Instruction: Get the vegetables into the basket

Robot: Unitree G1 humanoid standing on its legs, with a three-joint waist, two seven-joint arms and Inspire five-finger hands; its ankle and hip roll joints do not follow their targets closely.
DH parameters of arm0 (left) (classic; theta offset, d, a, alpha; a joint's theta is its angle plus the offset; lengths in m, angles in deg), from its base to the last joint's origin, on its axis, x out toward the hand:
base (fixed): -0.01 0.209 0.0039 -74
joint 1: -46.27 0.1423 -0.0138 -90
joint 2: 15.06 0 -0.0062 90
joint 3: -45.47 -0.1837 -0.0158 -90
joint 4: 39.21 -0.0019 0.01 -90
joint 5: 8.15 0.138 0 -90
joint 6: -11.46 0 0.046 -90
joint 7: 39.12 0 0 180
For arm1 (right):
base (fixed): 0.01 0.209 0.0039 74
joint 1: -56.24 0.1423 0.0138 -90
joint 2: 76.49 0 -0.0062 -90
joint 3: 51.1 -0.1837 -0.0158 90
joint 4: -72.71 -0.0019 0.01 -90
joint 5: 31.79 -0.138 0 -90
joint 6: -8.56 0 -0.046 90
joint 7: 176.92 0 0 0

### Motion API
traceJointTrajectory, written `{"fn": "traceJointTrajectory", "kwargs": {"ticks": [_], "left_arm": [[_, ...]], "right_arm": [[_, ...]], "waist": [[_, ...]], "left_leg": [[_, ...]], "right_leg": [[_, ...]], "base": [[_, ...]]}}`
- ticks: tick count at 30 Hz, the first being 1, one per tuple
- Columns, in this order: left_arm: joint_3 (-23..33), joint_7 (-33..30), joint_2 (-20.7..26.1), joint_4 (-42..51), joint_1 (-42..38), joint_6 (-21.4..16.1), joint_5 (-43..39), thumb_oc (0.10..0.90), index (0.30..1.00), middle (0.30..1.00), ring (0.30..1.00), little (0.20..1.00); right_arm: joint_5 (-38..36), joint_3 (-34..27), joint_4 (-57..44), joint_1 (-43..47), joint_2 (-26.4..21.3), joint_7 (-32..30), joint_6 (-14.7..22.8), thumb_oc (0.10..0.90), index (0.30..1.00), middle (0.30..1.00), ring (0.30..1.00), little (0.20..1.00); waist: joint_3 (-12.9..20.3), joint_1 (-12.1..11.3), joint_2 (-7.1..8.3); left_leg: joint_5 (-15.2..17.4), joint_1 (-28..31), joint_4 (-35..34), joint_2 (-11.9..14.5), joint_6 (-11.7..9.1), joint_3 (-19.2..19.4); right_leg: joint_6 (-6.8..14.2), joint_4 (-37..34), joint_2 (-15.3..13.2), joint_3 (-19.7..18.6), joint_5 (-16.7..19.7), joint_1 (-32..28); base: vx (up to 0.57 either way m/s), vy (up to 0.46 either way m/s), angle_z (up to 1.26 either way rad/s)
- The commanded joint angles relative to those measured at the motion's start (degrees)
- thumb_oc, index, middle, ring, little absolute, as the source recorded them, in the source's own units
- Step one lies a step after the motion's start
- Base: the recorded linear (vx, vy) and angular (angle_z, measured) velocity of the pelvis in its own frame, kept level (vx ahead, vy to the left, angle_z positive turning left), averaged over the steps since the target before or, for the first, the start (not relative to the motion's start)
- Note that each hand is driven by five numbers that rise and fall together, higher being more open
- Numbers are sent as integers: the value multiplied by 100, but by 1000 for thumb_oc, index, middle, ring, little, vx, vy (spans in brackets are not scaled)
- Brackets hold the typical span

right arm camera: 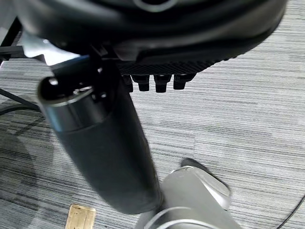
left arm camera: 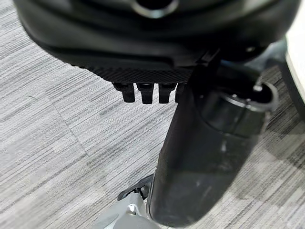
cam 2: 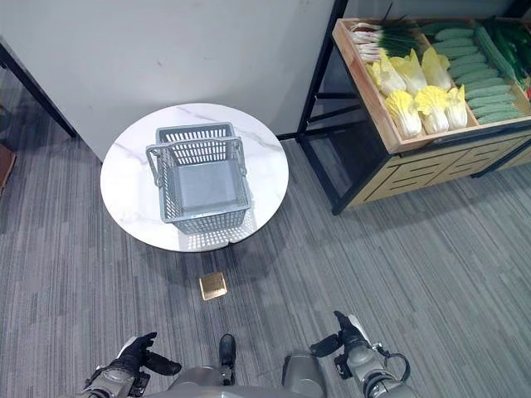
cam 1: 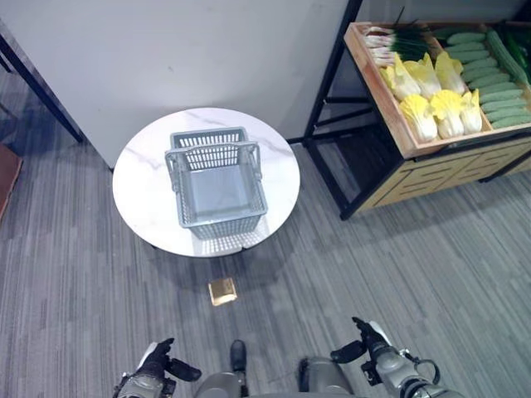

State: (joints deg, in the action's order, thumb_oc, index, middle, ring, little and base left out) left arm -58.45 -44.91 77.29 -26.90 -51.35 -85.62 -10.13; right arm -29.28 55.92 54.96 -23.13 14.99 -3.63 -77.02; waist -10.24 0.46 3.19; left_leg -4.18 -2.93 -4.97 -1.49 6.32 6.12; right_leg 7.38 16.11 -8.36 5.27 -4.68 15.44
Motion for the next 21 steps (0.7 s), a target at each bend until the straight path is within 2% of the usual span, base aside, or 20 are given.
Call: {"fn": "traceJointTrajectory", "kwargs": {"ticks": [1,3,6,10,11,13,15,21], "left_arm": [[116,-13,63,34,-116,-115,182,900,1000,1000,1000,1000],[114,-3,39,32,-97,-131,190,900,1000,1000,1000,1000],[151,14,6,-16,-76,-124,215,900,1000,1000,1000,1000],[174,16,-28,3,-72,-129,151,900,1000,1000,1000,1000],[129,25,-99,-11,-56,-121,184,900,1000,1000,1000,1000],[129,24,-100,-11,-56,-121,184,900,1000,1000,1000,1000],[114,29,-168,4,-44,-124,157,900,1000,1000,1000,1000],[180,112,-335,154,-57,-153,-208,900,1000,1000,1000,1000]], "right_arm": [[180,181,1,66,-279,-82,57,900,1000,1000,1000,1000],[201,192,14,17,-300,-73,58,900,1000,1000,1000,1000],[223,207,30,-47,-327,-44,53,900,1000,1000,1000,1000],[220,213,15,-35,-395,-56,70,900,1000,1000,1000,1000],[187,174,24,0,-467,-66,88,900,1000,1000,1000,1000],[187,174,23,-1,-468,-65,88,900,1000,1000,1000,1000],[142,132,11,-4,-523,-74,101,900,1000,1000,1000,1000],[132,22,180,-138,-652,-85,100,900,1000,1000,1000,1000]], "waist": [[-265,106,13],[-293,174,-2],[-228,149,38],[-159,121,-17],[-95,130,-113],[-96,130,-115],[-66,159,-176],[-46,117,-220]], "left_leg": [[574,81,401,114,-527,-185],[634,197,397,101,-560,-279],[713,222,451,63,-622,-349],[727,203,497,156,-722,-415],[744,247,565,286,-825,-465],[745,248,564,287,-826,-466],[758,241,715,370,-919,-487],[506,58,1431,314,-1119,-711]], "right_leg": [[89,-802,226,-153,1085,-124],[115,-975,286,-210,1203,16],[56,-1263,292,-192,1189,-244],[-44,-1285,362,-78,1094,-330],[-163,-1191,447,-32,924,-365],[-164,-1188,449,-31,922,-365],[-251,-1131,502,23,780,-410],[-405,-1203,565,78,646,-719]], "base": [[192,-74,23],[149,-77,30],[117,-130,52],[103,-180,10],[129,-171,9],[99,-135,14],[106,-174,9],[90,-109,8]]}}
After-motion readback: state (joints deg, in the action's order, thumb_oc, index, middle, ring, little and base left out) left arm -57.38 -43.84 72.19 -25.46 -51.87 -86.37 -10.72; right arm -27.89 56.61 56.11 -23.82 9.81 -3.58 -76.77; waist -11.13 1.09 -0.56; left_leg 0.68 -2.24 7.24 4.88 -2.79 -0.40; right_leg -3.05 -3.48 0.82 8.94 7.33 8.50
